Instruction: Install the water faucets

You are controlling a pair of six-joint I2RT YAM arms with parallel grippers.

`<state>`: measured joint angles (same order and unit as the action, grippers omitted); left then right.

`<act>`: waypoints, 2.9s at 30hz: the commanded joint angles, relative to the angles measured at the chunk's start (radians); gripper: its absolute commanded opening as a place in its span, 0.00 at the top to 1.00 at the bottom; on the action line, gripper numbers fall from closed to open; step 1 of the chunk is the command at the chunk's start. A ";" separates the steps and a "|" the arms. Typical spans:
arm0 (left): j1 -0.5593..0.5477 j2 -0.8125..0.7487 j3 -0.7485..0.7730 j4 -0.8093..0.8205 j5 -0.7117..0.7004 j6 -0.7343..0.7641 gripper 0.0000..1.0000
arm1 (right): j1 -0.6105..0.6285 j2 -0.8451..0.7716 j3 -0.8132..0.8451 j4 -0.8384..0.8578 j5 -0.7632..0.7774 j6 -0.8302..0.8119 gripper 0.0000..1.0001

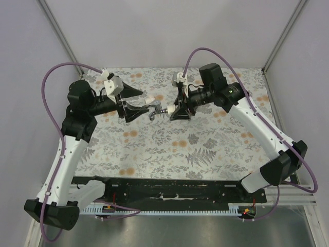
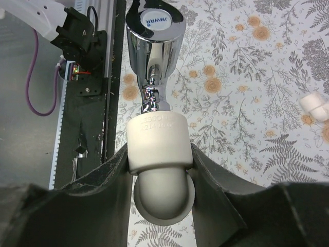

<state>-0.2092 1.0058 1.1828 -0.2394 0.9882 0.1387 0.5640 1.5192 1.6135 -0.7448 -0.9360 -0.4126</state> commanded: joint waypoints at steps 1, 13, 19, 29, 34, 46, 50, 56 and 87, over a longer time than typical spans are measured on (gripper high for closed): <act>-0.004 0.046 0.037 -0.051 0.182 0.098 0.20 | 0.011 -0.025 0.066 -0.014 0.019 -0.078 1.00; -0.180 0.123 0.061 -0.096 0.034 0.223 0.24 | 0.077 -0.007 0.111 -0.083 0.112 -0.134 1.00; -0.234 0.181 0.107 -0.276 -0.020 0.358 0.34 | 0.089 -0.014 0.112 -0.091 0.135 -0.140 1.00; -0.256 0.149 0.087 -0.308 -0.062 0.407 0.55 | 0.103 -0.019 0.108 -0.093 0.147 -0.144 1.00; -0.279 0.148 0.075 -0.308 -0.043 0.418 0.98 | 0.112 -0.008 0.111 -0.076 0.125 -0.103 1.00; -0.567 -0.131 -0.446 0.490 -0.877 0.308 0.98 | 0.112 0.010 0.002 0.185 0.397 0.620 1.00; -0.714 -0.125 -0.574 0.725 -1.198 0.401 0.98 | 0.112 0.004 -0.033 0.231 0.486 0.834 1.00; -0.805 -0.059 -0.675 0.945 -1.436 0.308 0.98 | 0.112 0.026 -0.018 0.223 0.497 0.916 0.58; -0.687 -0.039 -0.585 0.483 -1.441 -0.292 0.98 | 0.112 0.064 -0.076 0.567 0.210 1.175 0.57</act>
<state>-0.8967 0.9436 0.5507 0.2546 -0.4812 -0.0906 0.6430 1.5669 1.5253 -0.3782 -0.5110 0.6338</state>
